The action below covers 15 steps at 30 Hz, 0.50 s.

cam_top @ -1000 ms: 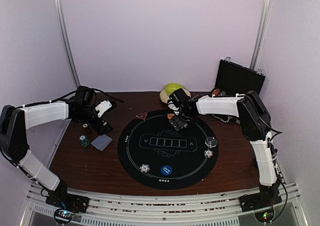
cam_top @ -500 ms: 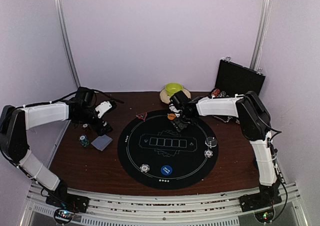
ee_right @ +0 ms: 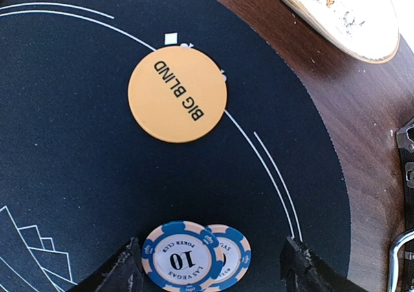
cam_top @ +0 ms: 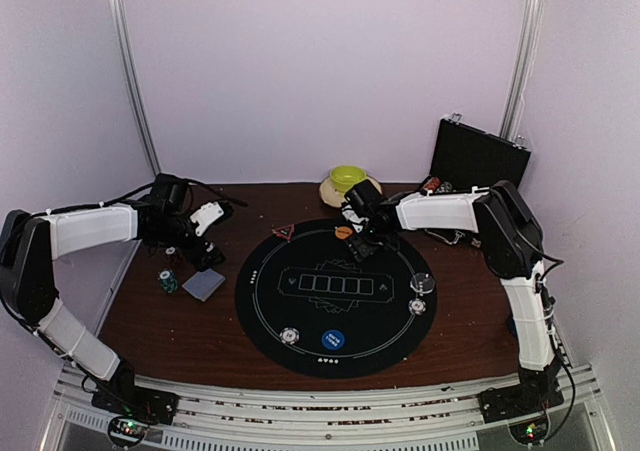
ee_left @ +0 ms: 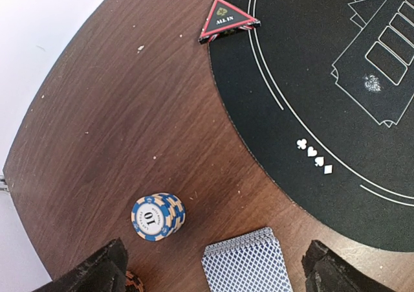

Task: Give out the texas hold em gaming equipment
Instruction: Adjust the poker chips pile in the big blind area.

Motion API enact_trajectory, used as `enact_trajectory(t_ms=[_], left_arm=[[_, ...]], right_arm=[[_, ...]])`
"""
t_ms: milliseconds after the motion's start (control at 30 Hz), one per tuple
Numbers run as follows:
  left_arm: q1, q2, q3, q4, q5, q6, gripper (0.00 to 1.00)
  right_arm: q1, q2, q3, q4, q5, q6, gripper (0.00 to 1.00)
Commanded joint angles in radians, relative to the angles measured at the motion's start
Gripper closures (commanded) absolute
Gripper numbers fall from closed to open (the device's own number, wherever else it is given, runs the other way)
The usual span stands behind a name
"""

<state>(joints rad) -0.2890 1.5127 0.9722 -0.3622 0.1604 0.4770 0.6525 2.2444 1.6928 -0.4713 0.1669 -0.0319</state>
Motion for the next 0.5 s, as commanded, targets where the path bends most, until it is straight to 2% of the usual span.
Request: enact_trajectory(t_ms=[0,467], left_arm=[[0.005,-0.002,-0.012,0.046,-0.002,-0.003,0.02],[0.006,0.009,-0.013,0.048,-0.005,-0.003,0.02]], right_arm=[[-0.017,-0.019,-0.019,0.009,-0.015,0.021,0.25],[-0.038,-0.045,-0.032,0.014,-0.026,0.027,0.28]])
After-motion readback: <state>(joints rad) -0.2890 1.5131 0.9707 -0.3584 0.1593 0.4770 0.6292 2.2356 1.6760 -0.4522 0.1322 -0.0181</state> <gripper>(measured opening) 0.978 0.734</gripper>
